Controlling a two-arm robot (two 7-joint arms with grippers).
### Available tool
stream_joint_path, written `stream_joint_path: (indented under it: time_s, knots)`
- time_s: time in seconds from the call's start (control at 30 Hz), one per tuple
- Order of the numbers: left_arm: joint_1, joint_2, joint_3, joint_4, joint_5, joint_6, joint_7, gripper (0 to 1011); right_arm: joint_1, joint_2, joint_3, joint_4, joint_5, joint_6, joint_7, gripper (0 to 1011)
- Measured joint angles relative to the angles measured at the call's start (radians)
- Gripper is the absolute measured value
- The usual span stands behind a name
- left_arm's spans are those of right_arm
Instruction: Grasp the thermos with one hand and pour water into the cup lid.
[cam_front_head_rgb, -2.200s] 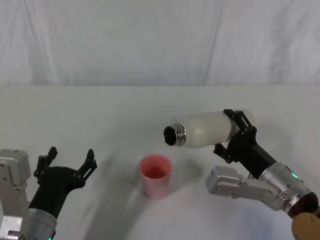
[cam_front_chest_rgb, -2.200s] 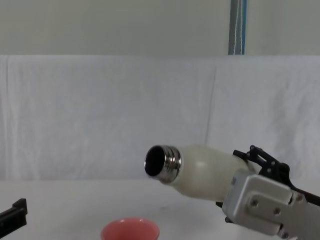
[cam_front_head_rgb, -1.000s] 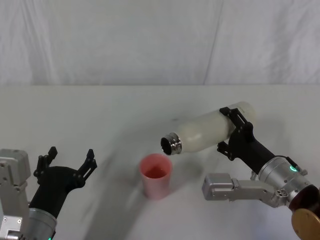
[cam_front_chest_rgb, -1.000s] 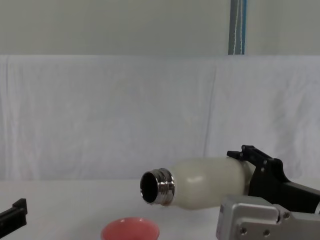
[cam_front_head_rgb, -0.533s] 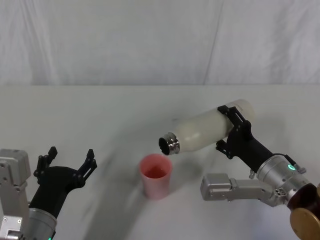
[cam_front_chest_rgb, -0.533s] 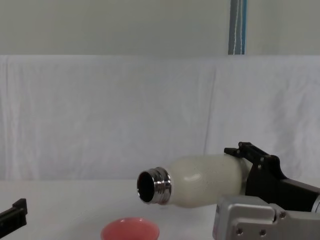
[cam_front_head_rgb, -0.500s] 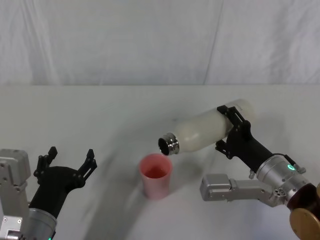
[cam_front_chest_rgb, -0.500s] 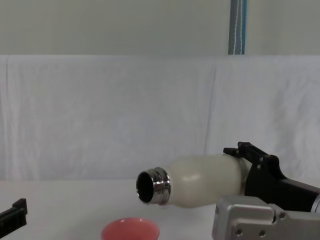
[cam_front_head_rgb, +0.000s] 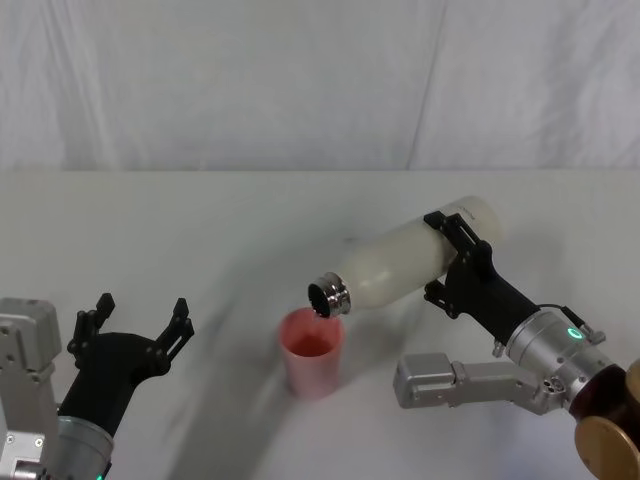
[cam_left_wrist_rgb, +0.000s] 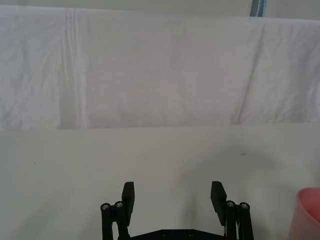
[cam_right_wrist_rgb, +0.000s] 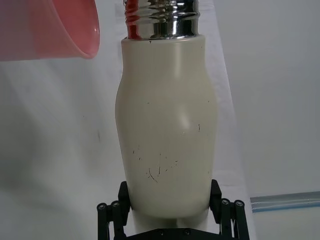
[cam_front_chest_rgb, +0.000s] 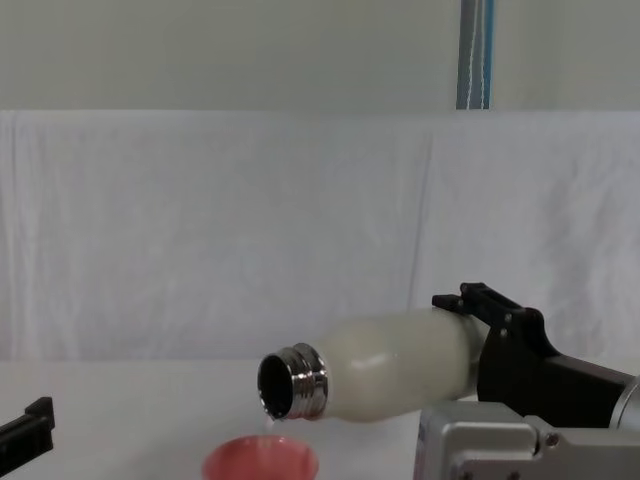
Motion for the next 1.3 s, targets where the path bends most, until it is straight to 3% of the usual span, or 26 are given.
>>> stream_joint_path:
  time_s: [1.3]
  knots:
    - [0.0,0.0,0.0,0.0,0.0,0.0,0.0,1001,0.011,0.005,-0.009,0.0,-0.006,0.011,0.0,952]
